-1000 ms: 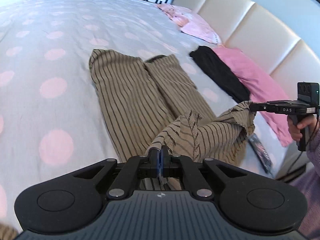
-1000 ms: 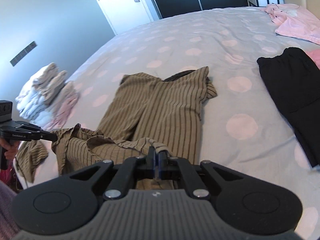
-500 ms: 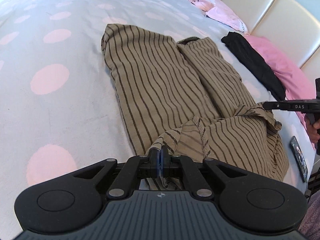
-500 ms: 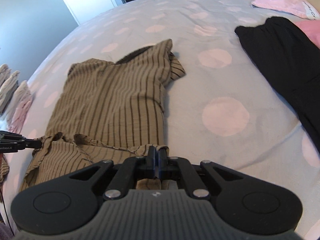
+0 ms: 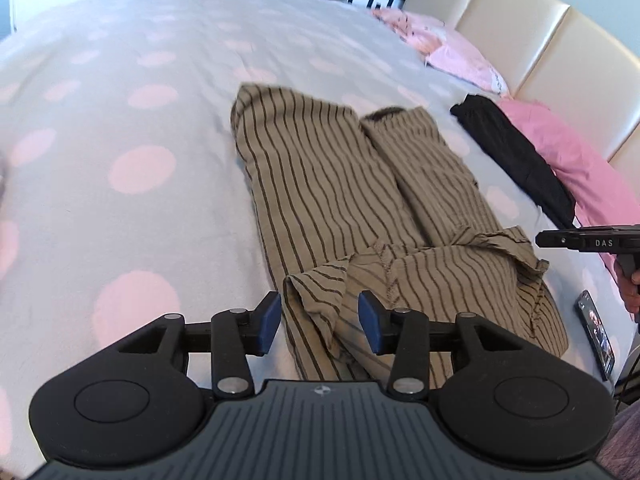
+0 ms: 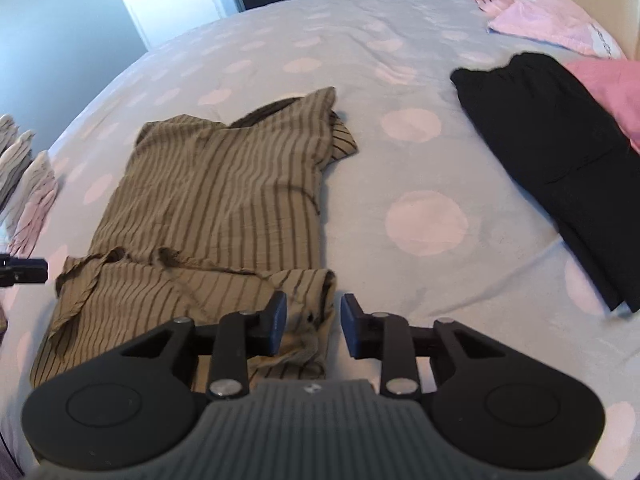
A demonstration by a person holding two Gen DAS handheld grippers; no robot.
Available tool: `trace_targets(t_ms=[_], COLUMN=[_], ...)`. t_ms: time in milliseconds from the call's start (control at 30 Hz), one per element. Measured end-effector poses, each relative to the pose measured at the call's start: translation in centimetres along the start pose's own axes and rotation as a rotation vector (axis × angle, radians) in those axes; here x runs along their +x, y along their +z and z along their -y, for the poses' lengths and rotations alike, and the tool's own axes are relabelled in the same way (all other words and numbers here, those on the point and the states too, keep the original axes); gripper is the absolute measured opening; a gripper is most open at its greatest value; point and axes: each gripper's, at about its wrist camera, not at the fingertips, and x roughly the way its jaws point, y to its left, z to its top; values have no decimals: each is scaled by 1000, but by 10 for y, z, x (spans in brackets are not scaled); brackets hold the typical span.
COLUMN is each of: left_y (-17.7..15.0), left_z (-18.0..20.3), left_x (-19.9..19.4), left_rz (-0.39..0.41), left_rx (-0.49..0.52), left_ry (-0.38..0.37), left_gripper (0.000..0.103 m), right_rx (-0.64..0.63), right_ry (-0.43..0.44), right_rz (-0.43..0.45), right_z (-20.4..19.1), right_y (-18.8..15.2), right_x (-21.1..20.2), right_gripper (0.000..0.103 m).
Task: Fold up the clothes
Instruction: 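Open both tools and move them to the collar end of the shirt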
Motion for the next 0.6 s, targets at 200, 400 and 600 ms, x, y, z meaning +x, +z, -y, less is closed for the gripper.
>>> trace_targets(t_ms=[200, 400, 600], left_y=[-28, -82, -145], left_z=[48, 101, 146], left_x=[-37, -51, -40], left_rz=[51, 74, 58], left_rx=[220, 465, 727], left_ry=[40, 90, 223], left_gripper=[45, 47, 47], right_rx=[-186, -326, -539], right_ry=[29, 25, -67], right_rz=[49, 58, 42], right_z=[-37, -72, -111], right_y=[-31, -84, -141], right_x=[-36, -56, -52], right_gripper=[38, 43, 49])
